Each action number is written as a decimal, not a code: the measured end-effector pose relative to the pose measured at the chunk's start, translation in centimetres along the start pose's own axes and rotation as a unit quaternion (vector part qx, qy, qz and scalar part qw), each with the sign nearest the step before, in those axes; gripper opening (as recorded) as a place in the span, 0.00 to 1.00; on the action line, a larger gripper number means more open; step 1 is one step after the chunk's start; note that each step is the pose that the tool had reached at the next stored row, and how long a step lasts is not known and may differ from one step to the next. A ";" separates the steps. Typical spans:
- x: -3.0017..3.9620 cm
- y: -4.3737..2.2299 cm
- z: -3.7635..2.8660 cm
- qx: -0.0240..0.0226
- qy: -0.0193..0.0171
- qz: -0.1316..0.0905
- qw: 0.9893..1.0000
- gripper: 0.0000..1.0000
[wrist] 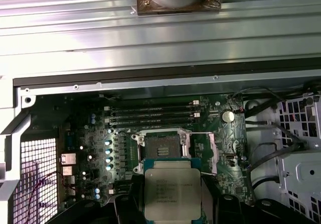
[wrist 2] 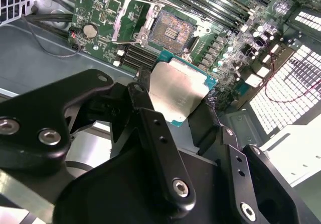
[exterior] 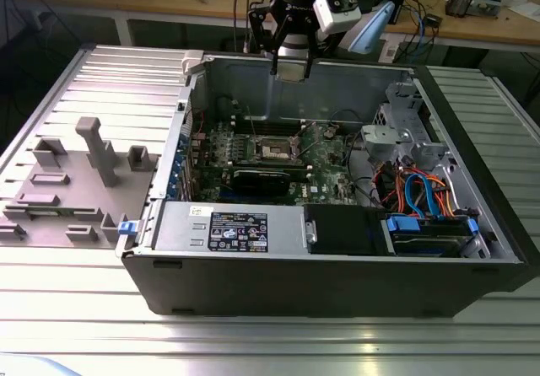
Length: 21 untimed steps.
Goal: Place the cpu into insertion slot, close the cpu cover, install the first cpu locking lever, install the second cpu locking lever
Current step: 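Place the cpu into insertion slot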
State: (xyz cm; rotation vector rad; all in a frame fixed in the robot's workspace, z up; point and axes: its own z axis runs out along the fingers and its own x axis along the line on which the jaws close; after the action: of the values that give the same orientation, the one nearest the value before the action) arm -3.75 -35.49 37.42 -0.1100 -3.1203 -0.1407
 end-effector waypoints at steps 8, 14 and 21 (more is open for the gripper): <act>0.00 0.00 0.00 0.000 -0.001 0.011 1.000 0.54; 0.00 0.00 0.00 0.000 -0.002 0.023 1.000 0.54; 0.00 0.00 0.00 0.000 -0.002 0.023 1.000 0.54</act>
State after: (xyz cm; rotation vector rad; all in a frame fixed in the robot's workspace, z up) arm -3.75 -35.50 37.42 -0.1825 -3.1190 -0.1415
